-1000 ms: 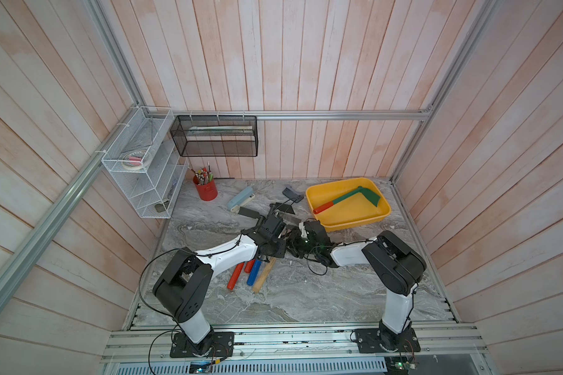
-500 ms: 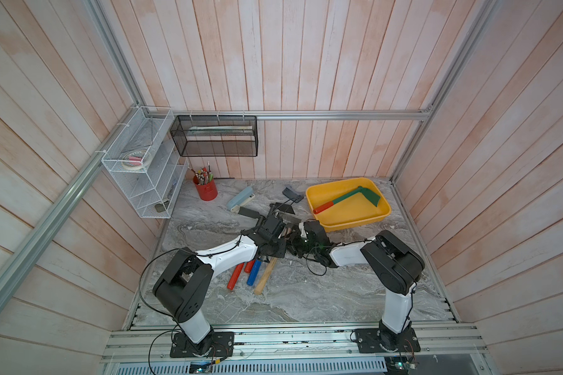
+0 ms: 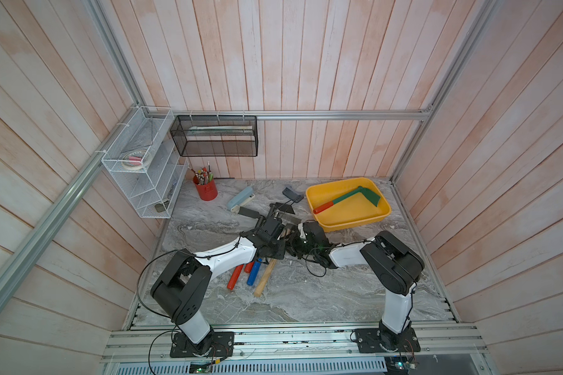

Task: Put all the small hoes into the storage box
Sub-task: Pick up the hoe from the center of the board.

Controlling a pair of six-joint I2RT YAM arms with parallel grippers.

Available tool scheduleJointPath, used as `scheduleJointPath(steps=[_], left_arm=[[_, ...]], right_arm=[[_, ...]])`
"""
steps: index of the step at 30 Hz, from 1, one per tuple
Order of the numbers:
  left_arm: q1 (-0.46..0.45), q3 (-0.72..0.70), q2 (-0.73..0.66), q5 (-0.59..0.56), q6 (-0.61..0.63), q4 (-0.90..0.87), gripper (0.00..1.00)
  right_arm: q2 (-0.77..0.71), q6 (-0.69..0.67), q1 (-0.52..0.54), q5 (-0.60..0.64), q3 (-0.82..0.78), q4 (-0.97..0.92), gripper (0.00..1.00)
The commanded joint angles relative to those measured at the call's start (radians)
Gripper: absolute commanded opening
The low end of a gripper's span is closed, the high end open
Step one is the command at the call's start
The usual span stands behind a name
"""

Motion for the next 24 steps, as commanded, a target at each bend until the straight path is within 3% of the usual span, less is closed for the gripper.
scheduleJointPath(steps=[1,5,14,18,24], left_arm=[[-0.008,-0.015,-0.047,0.037,-0.005,0.017,0.16],[-0.008,-0.014,-0.048,0.037,-0.011,0.004,0.23],[-0.008,0.000,-0.040,0.029,-0.020,-0.020,0.41],[-0.005,0.007,-0.030,0.029,-0.020,-0.022,0.42],[-0.006,0.011,-0.029,0.031,-0.023,-0.027,0.53]], right_arm=[[-0.045,-0.048,-0.006,0.035,-0.003,0.028,0.06],[-0.056,-0.054,-0.006,0.045,-0.009,0.033,0.00],[-0.080,-0.107,-0.006,0.064,-0.007,0.007,0.00],[-0.086,-0.118,-0.005,0.072,-0.021,0.017,0.00],[-0.100,-0.153,-0.006,0.079,-0.034,0.025,0.00]])
